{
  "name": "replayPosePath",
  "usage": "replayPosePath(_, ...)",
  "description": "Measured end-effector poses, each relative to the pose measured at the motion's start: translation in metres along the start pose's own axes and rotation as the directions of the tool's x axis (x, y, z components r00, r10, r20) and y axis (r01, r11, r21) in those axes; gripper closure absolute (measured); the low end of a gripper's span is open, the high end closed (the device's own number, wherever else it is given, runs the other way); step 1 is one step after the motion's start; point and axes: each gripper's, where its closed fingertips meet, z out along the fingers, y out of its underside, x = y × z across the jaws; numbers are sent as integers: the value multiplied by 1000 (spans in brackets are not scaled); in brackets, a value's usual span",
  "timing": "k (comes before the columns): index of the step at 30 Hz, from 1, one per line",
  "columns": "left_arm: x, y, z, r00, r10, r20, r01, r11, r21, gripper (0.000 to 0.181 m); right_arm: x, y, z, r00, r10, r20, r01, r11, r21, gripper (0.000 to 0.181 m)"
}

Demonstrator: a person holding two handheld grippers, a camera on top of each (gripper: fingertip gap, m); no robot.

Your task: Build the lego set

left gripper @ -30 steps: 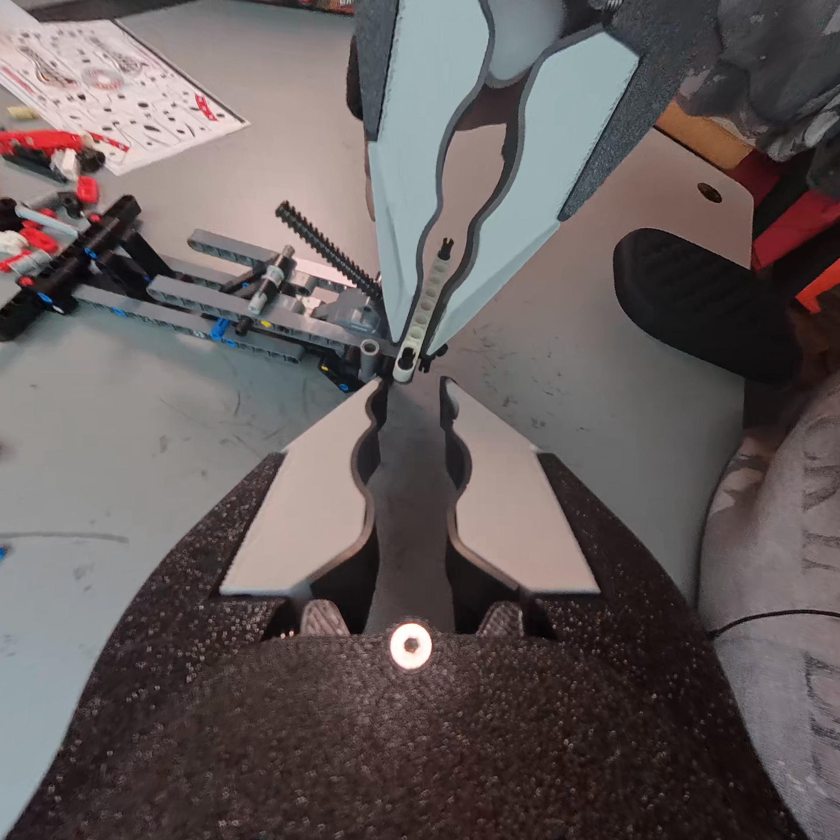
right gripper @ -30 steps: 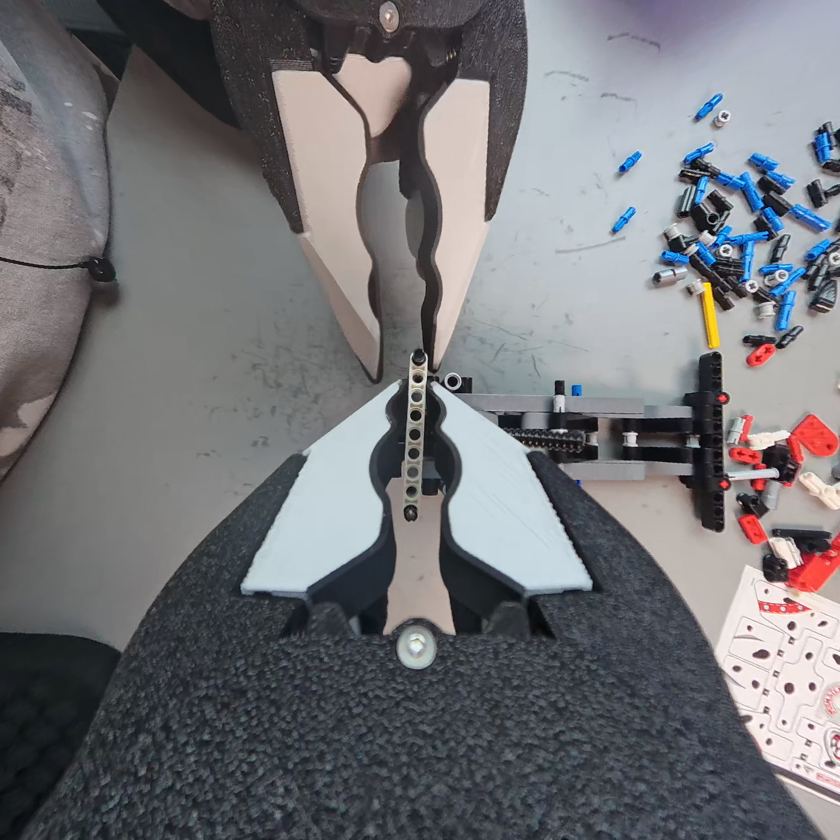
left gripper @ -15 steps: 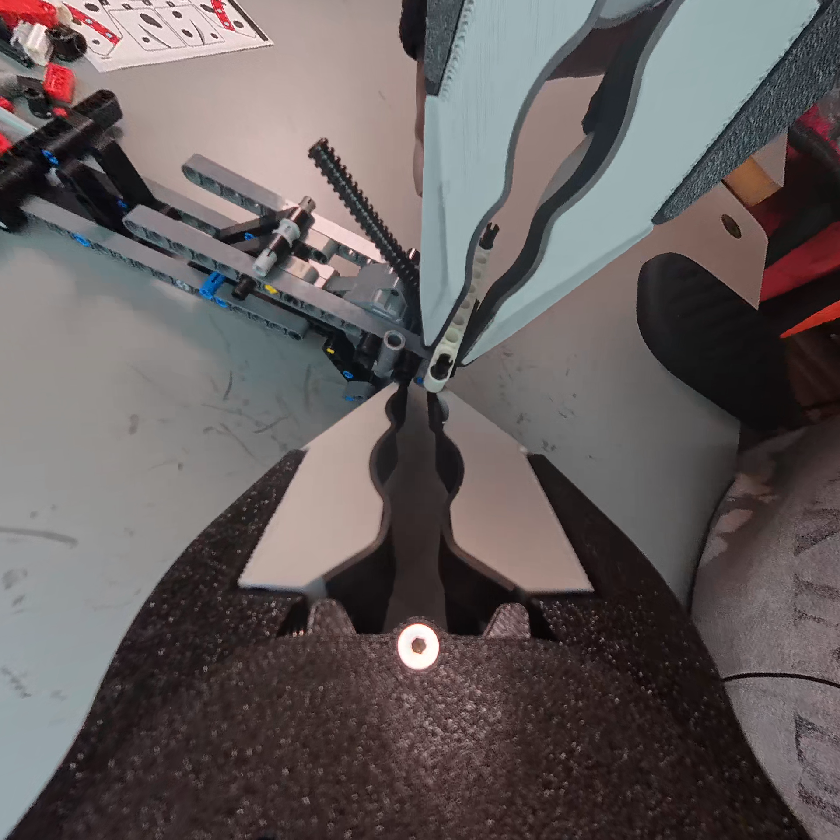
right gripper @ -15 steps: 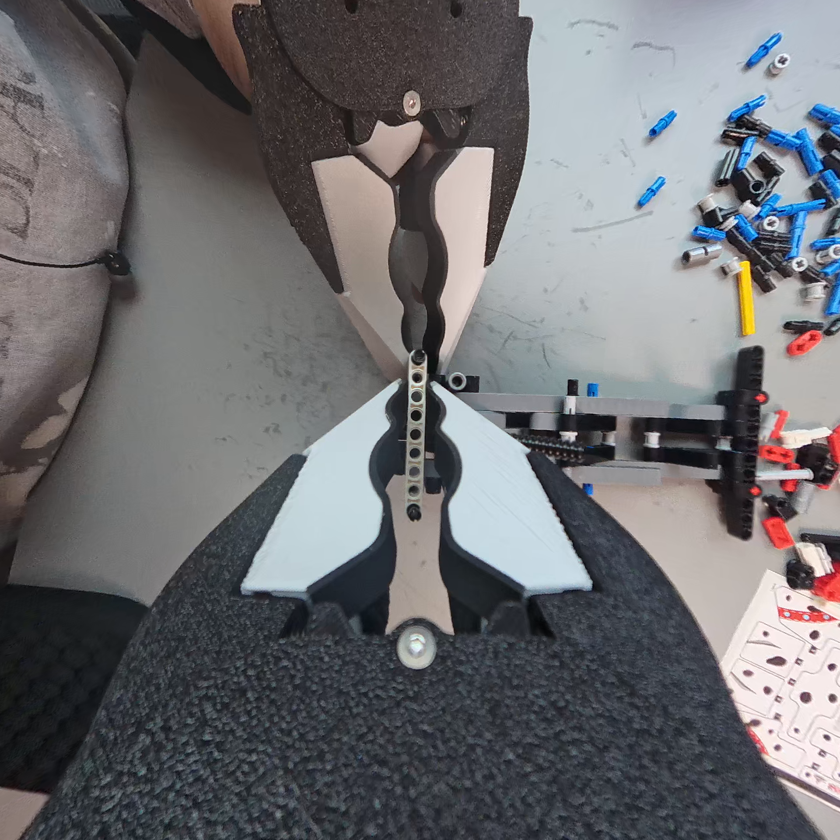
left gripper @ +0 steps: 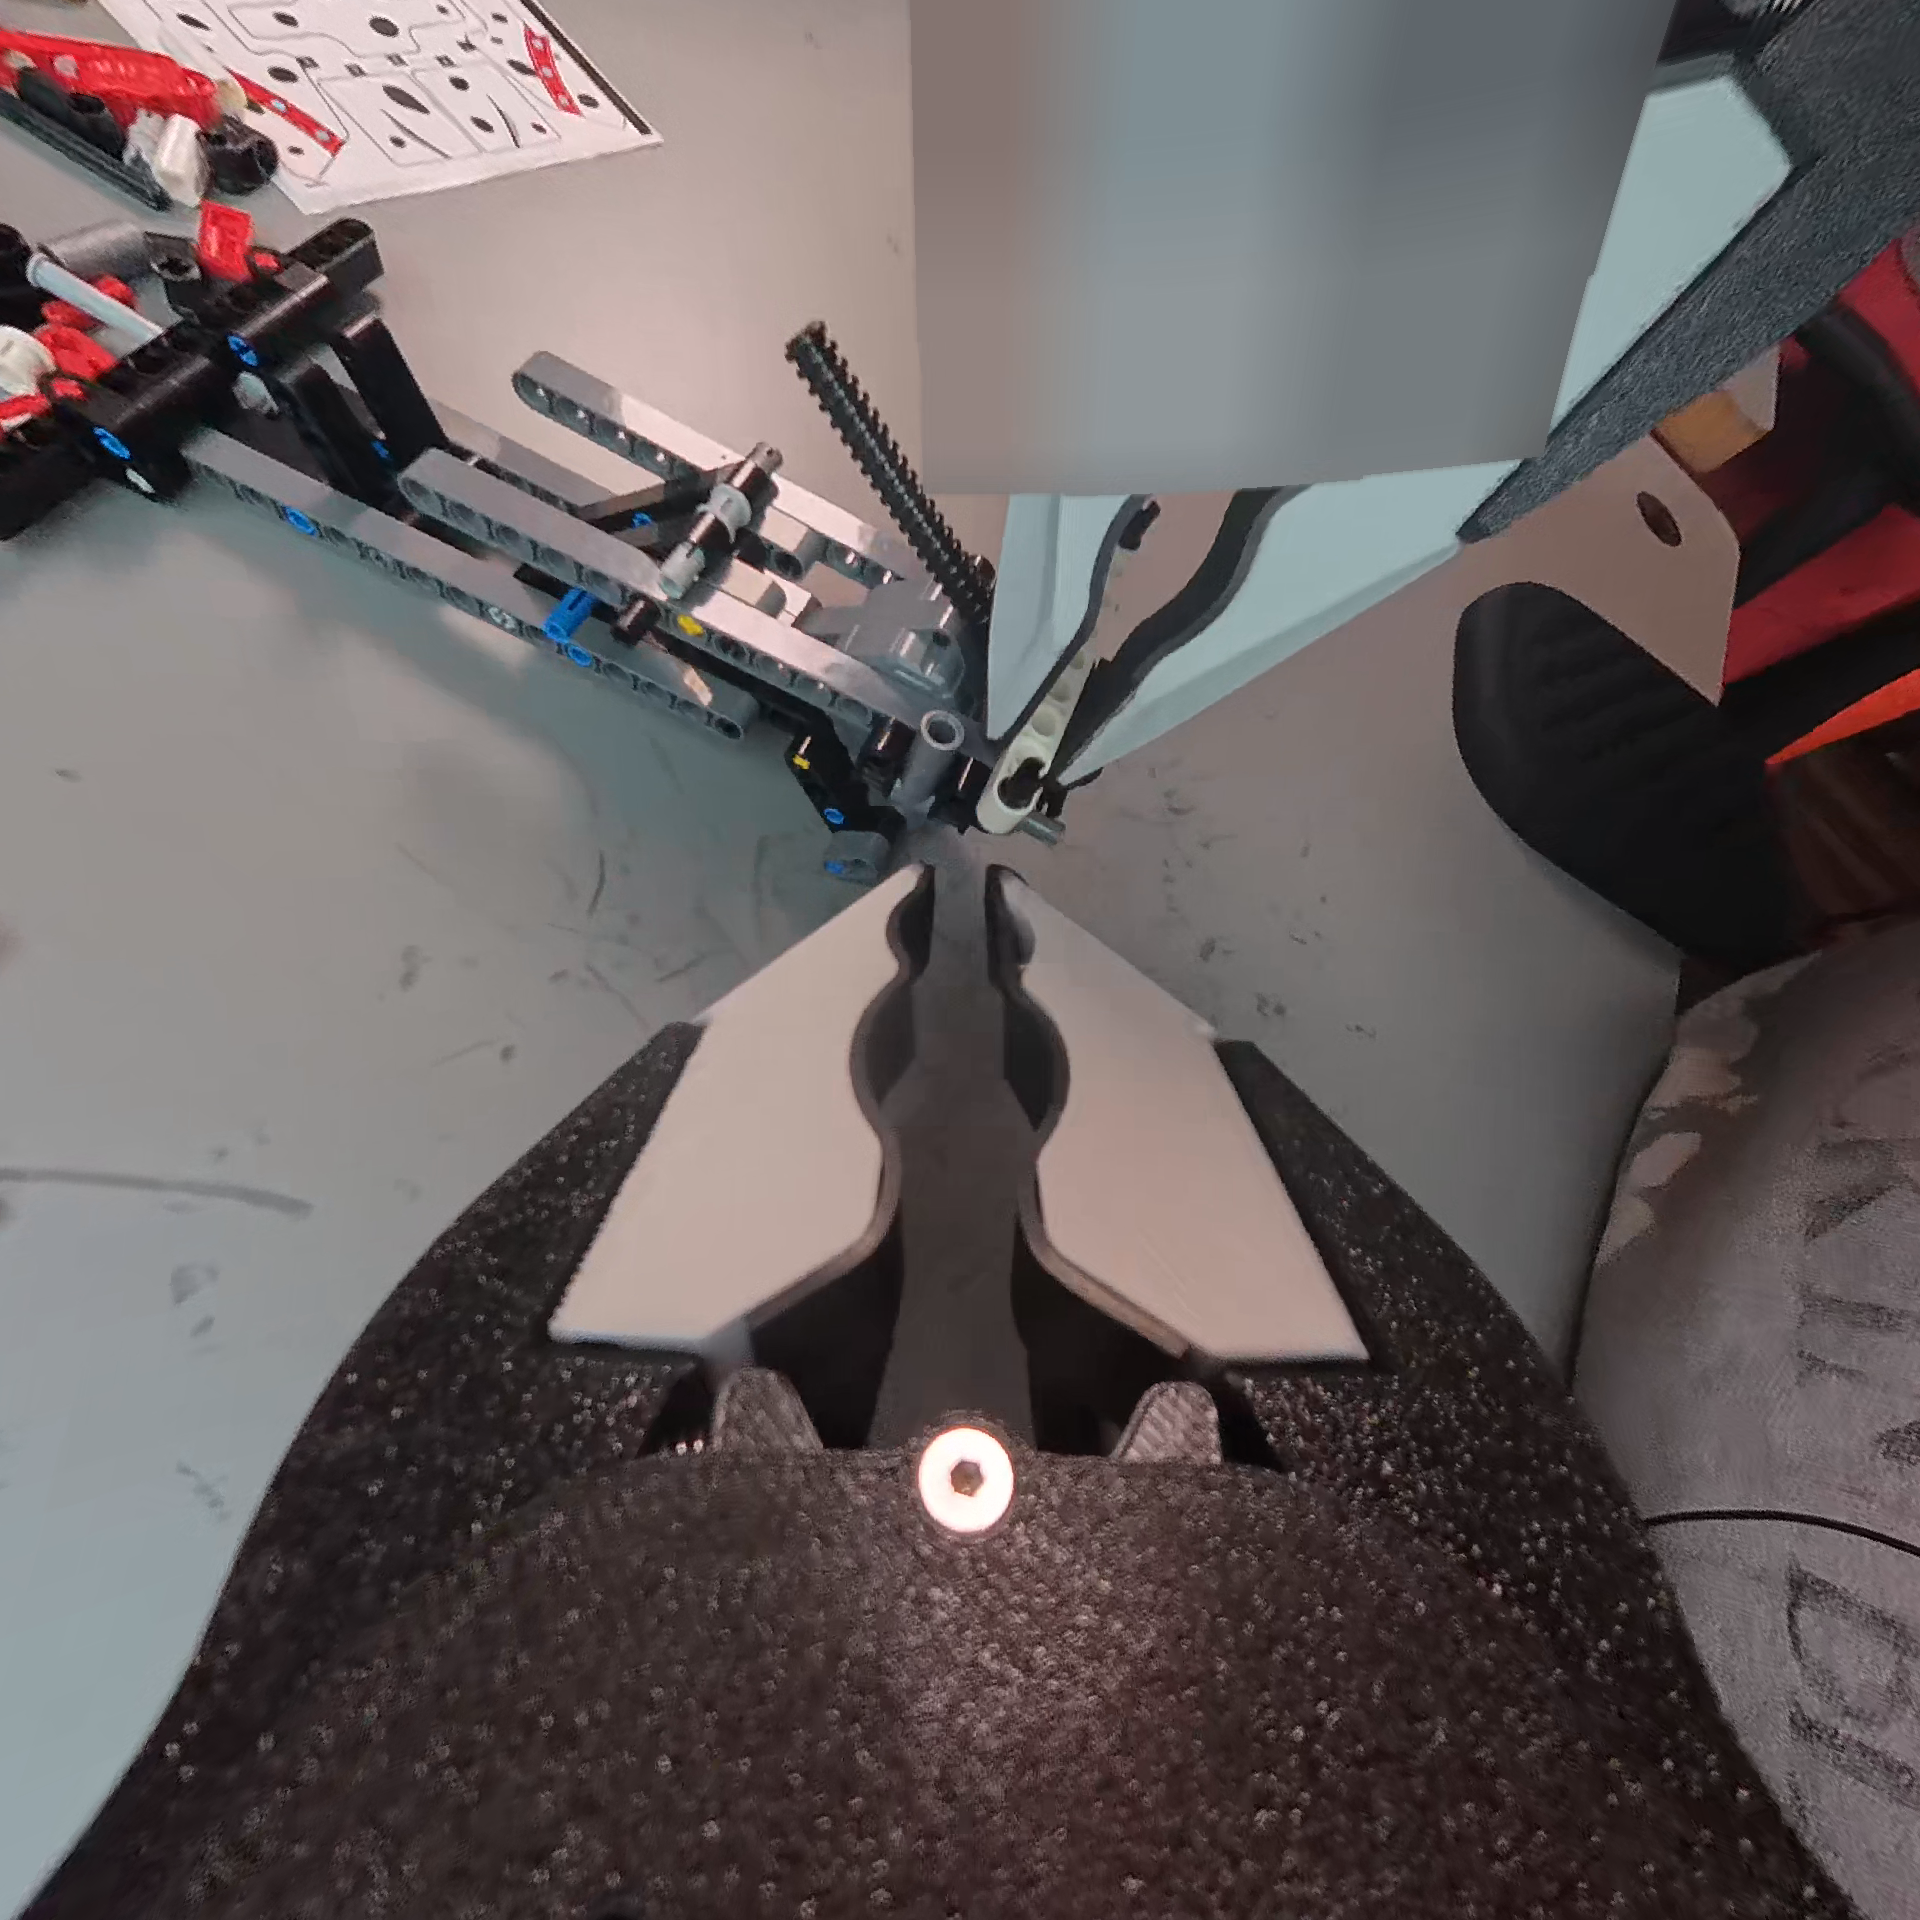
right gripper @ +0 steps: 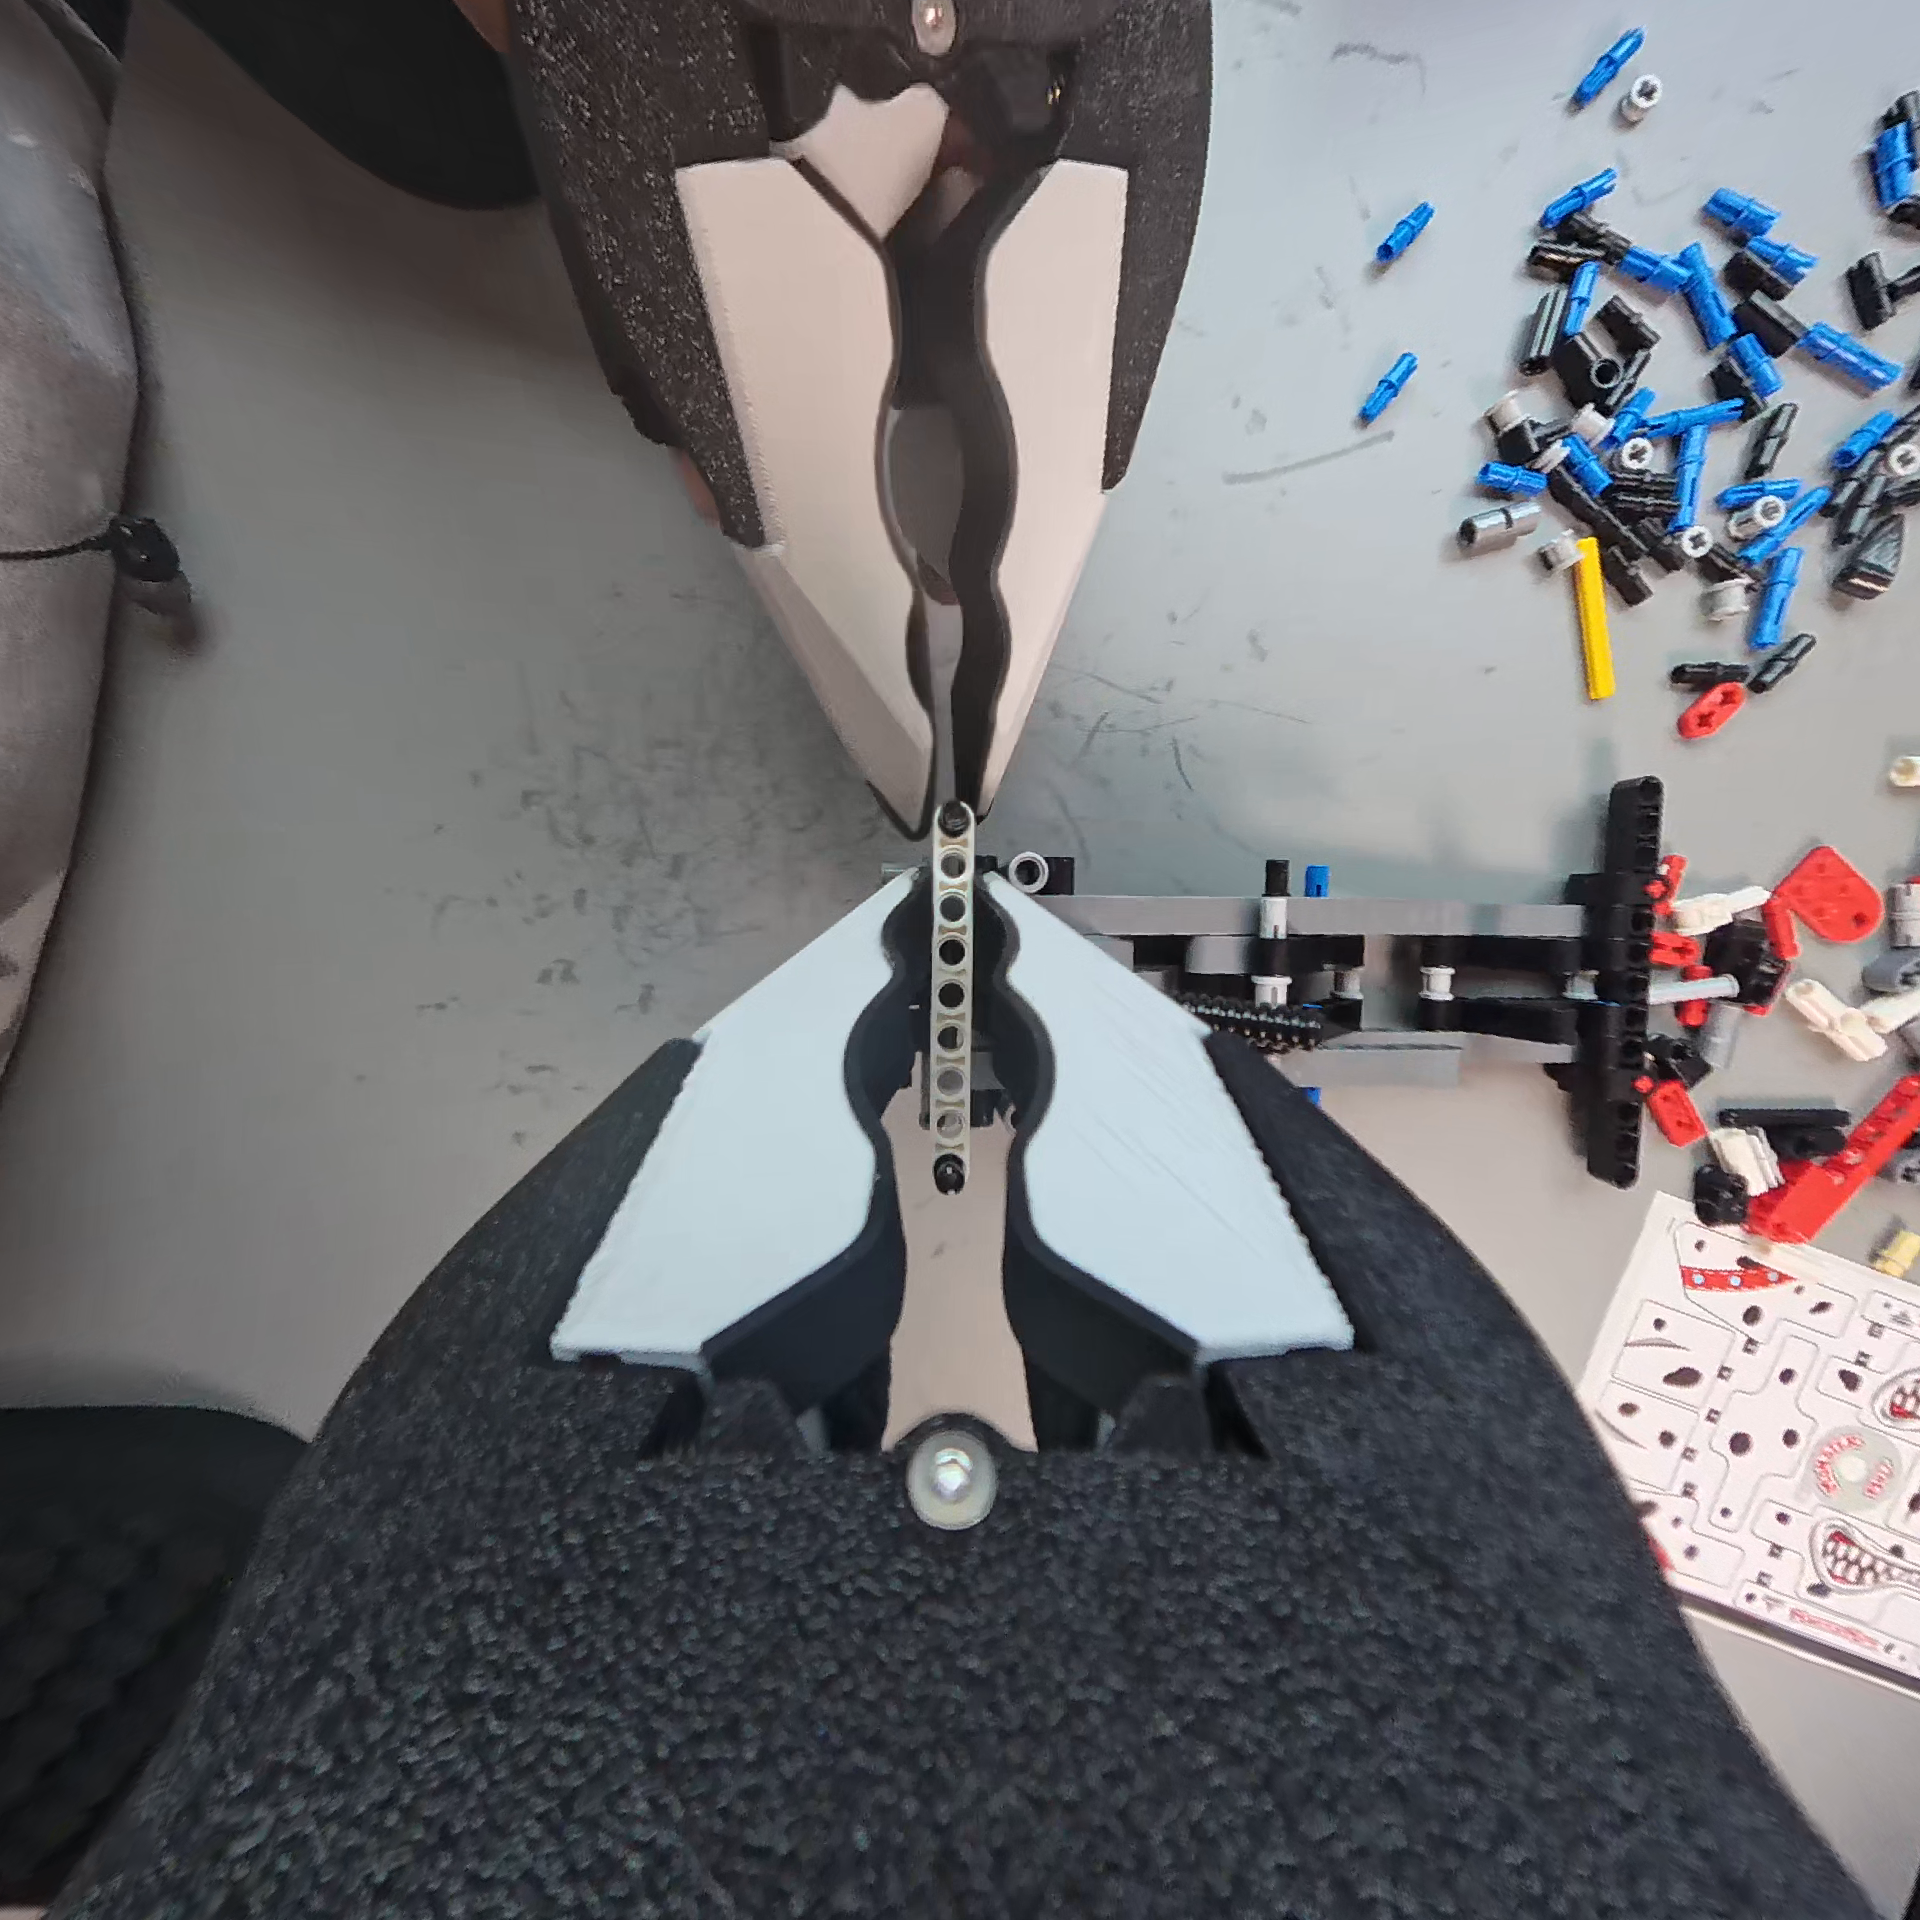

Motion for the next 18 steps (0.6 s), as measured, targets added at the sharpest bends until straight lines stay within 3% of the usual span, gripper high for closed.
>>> replayPosePath(3,1,3,3,999,40,5,-40,999,-13,156,5,-6,-11,999,9,-40,-7,998,66,175)
replayPosePath(6,-2,1,4,980,180,89,-181,984,0,157,6,-13,-26,994,6,-107,11,987,160,175)
replayPosePath(11,2,-4,0,887,431,165,-441,897,27,160,-14,-3,-27,969,-6,-248,73,962,264,174)
replayPosePath(14,6,-7,-3,768,615,177,-630,775,42,157,-17,6,-31,941,47,-336,72,940,334,174)
replayPosePath(18,14,-4,5,517,835,187,-852,522,25,158,-13,17,-41,906,181,-383,8,896,443,174)
